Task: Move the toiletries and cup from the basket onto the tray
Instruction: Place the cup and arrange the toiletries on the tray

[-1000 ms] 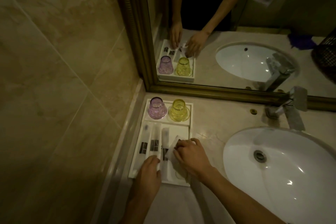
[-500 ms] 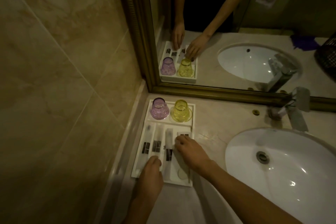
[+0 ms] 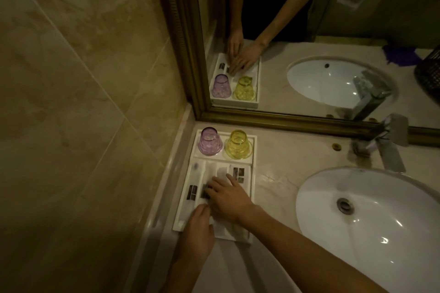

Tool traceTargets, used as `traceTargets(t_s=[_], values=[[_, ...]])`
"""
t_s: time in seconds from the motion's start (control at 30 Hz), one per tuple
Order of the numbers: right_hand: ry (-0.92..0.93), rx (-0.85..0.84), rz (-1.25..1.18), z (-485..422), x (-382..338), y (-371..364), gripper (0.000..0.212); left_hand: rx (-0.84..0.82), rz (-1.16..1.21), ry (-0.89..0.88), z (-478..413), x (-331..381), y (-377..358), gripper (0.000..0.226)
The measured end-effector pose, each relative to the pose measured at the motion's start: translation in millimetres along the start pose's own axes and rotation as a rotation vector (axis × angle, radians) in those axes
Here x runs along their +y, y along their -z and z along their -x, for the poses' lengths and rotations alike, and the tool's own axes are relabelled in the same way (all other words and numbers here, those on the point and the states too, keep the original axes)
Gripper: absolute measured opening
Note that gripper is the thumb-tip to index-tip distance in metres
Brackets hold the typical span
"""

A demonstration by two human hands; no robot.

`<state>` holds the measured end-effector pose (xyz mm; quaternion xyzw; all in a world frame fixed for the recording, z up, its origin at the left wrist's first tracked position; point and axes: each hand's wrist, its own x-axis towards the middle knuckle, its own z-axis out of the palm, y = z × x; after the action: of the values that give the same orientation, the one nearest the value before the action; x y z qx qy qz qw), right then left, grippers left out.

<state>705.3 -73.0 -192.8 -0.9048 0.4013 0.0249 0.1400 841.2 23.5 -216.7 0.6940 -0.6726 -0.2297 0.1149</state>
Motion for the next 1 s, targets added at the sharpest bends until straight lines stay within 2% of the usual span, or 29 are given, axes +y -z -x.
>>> traceTargets(t_s=[0.13,0.33,0.5,0.63,0.77,0.9,1.0], values=[[0.012,0.024,0.011,-1,-3,-4,0.045,-0.02,-0.008,0.007,7,-8,0,0.047],[0.039,0.031,0.011,11,-6,-4,0.044,0.103,0.097,-0.089,24,-13,3,0.027],[-0.07,0.195,-0.042,21,9,4,0.039,0.131,0.044,-0.088,29,-13,9,0.028],[-0.038,0.132,0.021,31,24,-6,0.035,0.102,-0.022,-0.102,31,-12,18,0.022],[-0.07,0.155,-0.003,26,29,-6,0.034,0.103,-0.079,-0.138,30,-10,17,0.018],[-0.105,0.186,-0.069,26,22,0,0.042,0.117,-0.15,-0.166,20,-10,16,0.026],[-0.19,0.182,-0.141,25,16,1,0.05,0.057,-0.162,-0.175,12,-5,16,0.051]])
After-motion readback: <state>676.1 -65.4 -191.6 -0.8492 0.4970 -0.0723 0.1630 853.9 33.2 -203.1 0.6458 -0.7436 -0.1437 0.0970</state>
